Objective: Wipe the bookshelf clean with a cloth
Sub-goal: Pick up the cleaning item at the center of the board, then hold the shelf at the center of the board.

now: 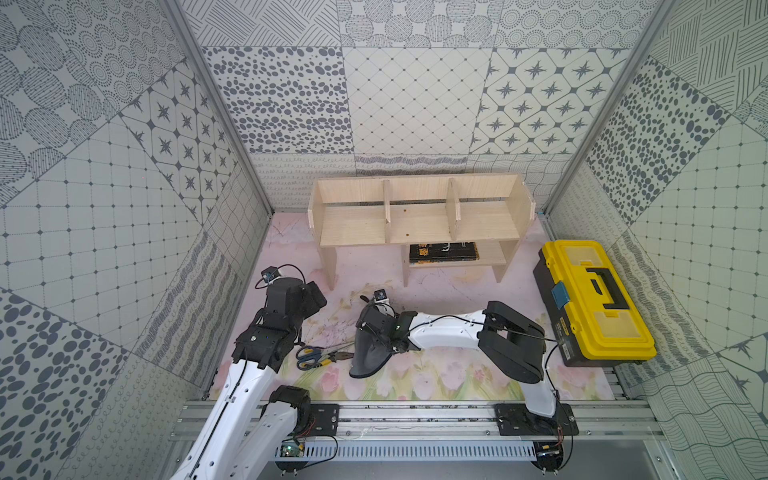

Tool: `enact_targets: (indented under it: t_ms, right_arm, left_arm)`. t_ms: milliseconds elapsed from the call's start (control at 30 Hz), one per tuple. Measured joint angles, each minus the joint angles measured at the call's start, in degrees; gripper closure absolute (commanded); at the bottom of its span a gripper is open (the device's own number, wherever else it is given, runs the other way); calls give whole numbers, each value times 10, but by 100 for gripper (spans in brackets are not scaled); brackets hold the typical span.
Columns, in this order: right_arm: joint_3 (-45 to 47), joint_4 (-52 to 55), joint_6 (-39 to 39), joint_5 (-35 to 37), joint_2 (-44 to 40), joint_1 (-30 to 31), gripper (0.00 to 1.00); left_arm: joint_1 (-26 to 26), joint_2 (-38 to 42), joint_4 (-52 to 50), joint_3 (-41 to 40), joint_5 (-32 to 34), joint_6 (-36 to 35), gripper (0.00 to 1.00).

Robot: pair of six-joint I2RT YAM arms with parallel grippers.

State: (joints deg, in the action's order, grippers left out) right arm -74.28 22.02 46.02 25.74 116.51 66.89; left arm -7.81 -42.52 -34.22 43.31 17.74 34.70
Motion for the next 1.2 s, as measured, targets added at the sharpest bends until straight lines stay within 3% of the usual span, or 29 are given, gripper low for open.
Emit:
enact_targets:
  t_ms: [33,200,367,500,633,833,1000,1200]
  right_arm:
    - [11,-5,7,-1,-9,-6,100]
    - [154,-93,19,-34,-109,-49,100]
    - [259,-115,5,-59,-215,-70,100]
    - [275,-129,-18,-71,-304,-68,100]
    - [266,-160,-29,-73,-375,-97,100]
    - [183,-164,-62,-84,-346,-159,100]
    - [141,-210,-98,-66,-324,-159,100]
    - [141,-259,-110,-57,-255,-164,100]
  left_arm:
    - [0,-2,-2,2,-2,-1,1]
    - [1,-31,-16,54,-15,-7,1]
    - [12,-77,-13,145,-33,-21,1]
    - [32,-173,19,254,-60,-35,1]
    - [40,-255,72,307,-88,-56,1]
    - [42,-327,130,332,-117,-87,18]
    - [42,-348,166,320,-132,-97,37]
    - [42,-348,198,290,-136,-108,50]
